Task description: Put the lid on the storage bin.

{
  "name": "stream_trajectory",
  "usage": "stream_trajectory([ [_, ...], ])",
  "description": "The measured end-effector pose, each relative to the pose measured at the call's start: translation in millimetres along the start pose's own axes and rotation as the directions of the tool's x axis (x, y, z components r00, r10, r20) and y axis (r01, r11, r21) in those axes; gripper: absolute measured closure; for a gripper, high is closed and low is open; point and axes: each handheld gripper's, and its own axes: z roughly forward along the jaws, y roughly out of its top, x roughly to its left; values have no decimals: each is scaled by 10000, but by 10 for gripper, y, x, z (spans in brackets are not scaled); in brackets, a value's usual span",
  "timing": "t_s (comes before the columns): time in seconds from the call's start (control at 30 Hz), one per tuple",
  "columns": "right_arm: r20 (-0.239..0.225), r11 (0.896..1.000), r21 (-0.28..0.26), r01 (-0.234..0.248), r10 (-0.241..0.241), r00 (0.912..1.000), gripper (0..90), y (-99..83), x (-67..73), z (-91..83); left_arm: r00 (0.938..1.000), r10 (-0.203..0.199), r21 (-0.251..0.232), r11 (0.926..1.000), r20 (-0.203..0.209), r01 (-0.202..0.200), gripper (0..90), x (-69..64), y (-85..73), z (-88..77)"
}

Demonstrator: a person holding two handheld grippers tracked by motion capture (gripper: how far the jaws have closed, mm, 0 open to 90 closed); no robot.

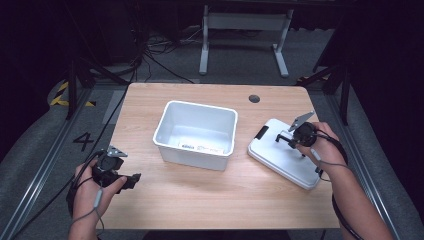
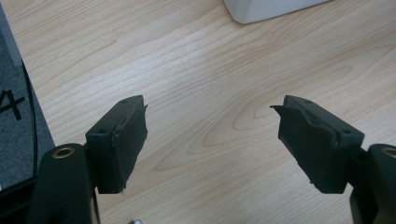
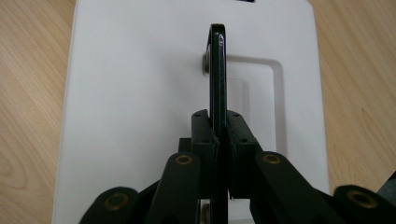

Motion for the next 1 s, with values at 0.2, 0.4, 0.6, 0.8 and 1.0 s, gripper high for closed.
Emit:
stream_trajectory([
  [0.2,-70,9999,-131,-74,73,9999,844,91,-66,-244,9999,-41,-134,9999,157,43,242,29,18,-6],
  [0.4,-43,9995,-330,-12,10,10000,844,187,-126,-484,9995,-76,-168,9998,302,81,242,47,31,17],
  [0.6,103,9987,-494,156,-151,9998,844,264,-158,-671,9996,-131,-134,9998,263,135,241,73,23,2],
  [0.8,114,9980,-599,204,-197,9997,843,325,-170,-807,9995,-171,-283,9994,263,178,242,77,23,-37],
  [1.0,43,9958,-884,235,-232,9997,844,416,-157,-923,9995,-185,-261,9995,269,192,242,93,13,-28],
])
